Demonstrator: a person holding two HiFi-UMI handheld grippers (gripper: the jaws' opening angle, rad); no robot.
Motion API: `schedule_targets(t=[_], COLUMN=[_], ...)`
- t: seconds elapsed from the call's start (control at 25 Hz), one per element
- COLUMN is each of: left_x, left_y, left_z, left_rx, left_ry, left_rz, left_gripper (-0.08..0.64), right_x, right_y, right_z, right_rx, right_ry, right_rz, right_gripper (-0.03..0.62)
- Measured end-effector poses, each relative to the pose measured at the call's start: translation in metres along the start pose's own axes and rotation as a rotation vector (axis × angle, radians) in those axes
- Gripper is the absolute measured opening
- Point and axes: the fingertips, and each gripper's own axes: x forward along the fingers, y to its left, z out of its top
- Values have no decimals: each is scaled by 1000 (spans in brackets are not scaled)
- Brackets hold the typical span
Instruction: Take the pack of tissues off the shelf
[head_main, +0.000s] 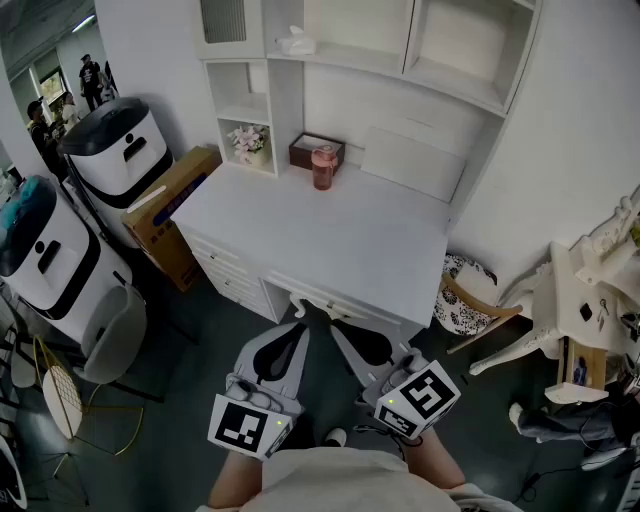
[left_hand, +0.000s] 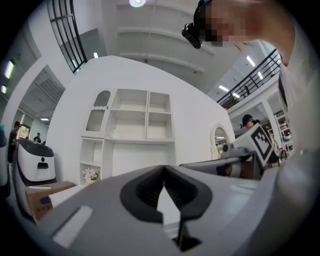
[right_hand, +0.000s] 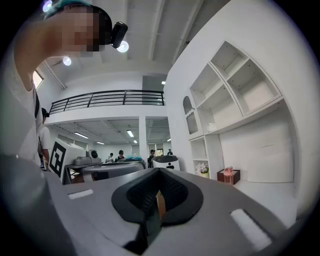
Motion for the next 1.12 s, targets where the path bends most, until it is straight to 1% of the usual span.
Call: schedule_targets(t=[0.16, 0.36, 0.52, 0.6, 0.92, 1.12], left_x=[-1, 2, 8, 11, 28, 37], left_y=[1, 4, 9, 12, 42, 66], left_z=[0, 2, 0, -2, -3, -1], left_rx=[10, -7, 3, -6, -23, -19], left_ry=[4, 8, 17, 27, 5, -28], left_rz=[5, 1, 2, -4, -22, -46], left_gripper=[0, 0, 0, 0, 0, 2], right_x=[0, 3, 8, 12, 42, 64], right_y=[1, -1, -7, -10, -23, -31], right_z=[2, 2, 2, 2, 6, 6], right_rx=[0, 0, 5, 5, 3, -15], right_ry=[-2, -2, -3, -1, -20, -20], right_rz=[0, -6, -15, -21, -43, -69], right_gripper=[0, 0, 0, 0, 0, 0])
